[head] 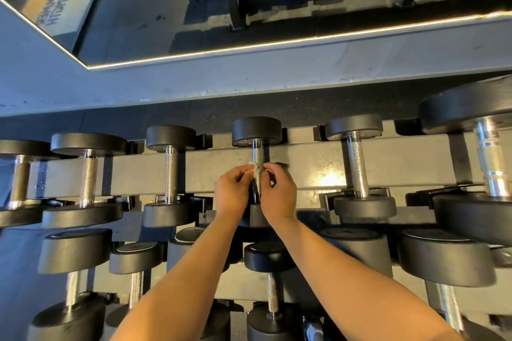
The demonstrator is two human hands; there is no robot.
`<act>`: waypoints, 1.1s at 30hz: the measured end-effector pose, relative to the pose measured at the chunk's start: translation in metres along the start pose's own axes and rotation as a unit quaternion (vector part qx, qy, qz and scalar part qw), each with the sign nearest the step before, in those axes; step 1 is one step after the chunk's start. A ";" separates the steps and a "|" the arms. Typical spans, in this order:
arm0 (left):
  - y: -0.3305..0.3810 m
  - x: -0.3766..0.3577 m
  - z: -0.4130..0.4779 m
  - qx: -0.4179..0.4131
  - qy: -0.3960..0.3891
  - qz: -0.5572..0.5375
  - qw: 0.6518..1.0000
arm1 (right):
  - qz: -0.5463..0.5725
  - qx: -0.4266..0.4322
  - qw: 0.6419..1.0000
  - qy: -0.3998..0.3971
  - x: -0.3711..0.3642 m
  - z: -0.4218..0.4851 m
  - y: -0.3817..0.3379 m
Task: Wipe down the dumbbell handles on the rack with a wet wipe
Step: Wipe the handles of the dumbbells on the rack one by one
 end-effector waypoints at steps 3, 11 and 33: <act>-0.006 0.001 -0.015 -0.013 0.009 0.019 1.000 | 0.003 -0.008 1.000 -0.007 0.001 0.000 -0.001; 0.014 -0.011 0.005 -0.006 0.023 0.008 1.000 | -0.007 0.017 1.000 -0.007 0.006 -0.002 -0.003; 0.001 0.009 -0.044 -0.024 -0.143 -0.062 0.988 | -0.025 -0.037 0.999 0.025 0.014 -0.040 -0.034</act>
Point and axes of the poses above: each hand's wrist, its own z-axis towards the middle knuckle, its own x-axis out of the back of the hand, y = z × x, the point moved 5 cm from there along z, towards the middle knuckle, and after that the axes turned 2 degrees about x, right-handed, at the moved point
